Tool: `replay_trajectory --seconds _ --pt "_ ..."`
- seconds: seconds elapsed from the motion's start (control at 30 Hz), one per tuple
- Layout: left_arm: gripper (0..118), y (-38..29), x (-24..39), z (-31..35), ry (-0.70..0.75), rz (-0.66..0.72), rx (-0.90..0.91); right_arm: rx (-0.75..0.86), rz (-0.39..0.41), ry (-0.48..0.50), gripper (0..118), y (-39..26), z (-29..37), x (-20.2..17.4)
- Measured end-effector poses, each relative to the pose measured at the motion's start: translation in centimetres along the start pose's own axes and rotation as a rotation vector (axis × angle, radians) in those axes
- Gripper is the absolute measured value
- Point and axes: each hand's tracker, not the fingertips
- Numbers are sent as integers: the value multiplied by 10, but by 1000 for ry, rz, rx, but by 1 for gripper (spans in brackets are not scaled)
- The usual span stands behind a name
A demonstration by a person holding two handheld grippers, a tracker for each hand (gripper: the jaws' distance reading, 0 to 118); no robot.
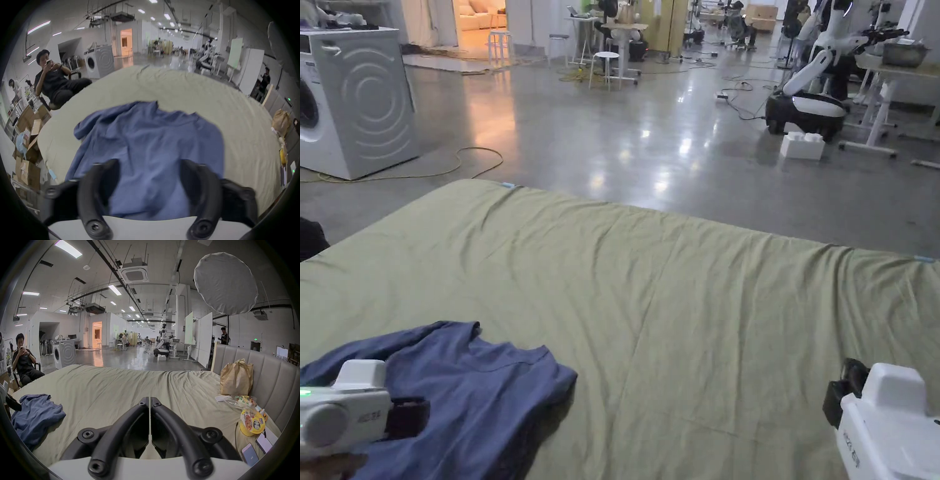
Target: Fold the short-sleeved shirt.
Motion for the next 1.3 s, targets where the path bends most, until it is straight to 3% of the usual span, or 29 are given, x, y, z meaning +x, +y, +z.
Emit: replay_trajectory --seconds 0.07,0.23,0.37,0.43,0.53,0.57,0.7,0.83,0.97,1.3 --pt "103 -7 -10 -19 -5 17 -35 -18 -1 3 2 -4 -1 -2" --pt "102 -20 -17 -75 -52 60 -141 -45 7 11 2 -13 -2 -6" --pt "88 -31 -1 -91 41 30 -145 -74 1 21 2 -18 -2 -6" --pt "65 -34 10 -84 56 25 -97 -79 4 23 2 -21 0 -6" --pt "15 -34 23 -83 76 -51 -60 -89 2 23 2 -23 2 -5" --pt "7 -36 24 -85 92 -69 -59 -92 0 26 2 -24 2 -5" --pt "5 -33 9 -83 43 51 -62 -102 8 28 2 -27 3 -6" --pt "4 -20 4 -57 34 7 61 -97 8 24 2 -27 6 -4" --pt "3 14 -8 -22 -16 80 178 -89 -6 14 2 -23 7 0" --pt "1 73 53 106 -182 -97 557 -57 -25 30 2 -13 14 2"
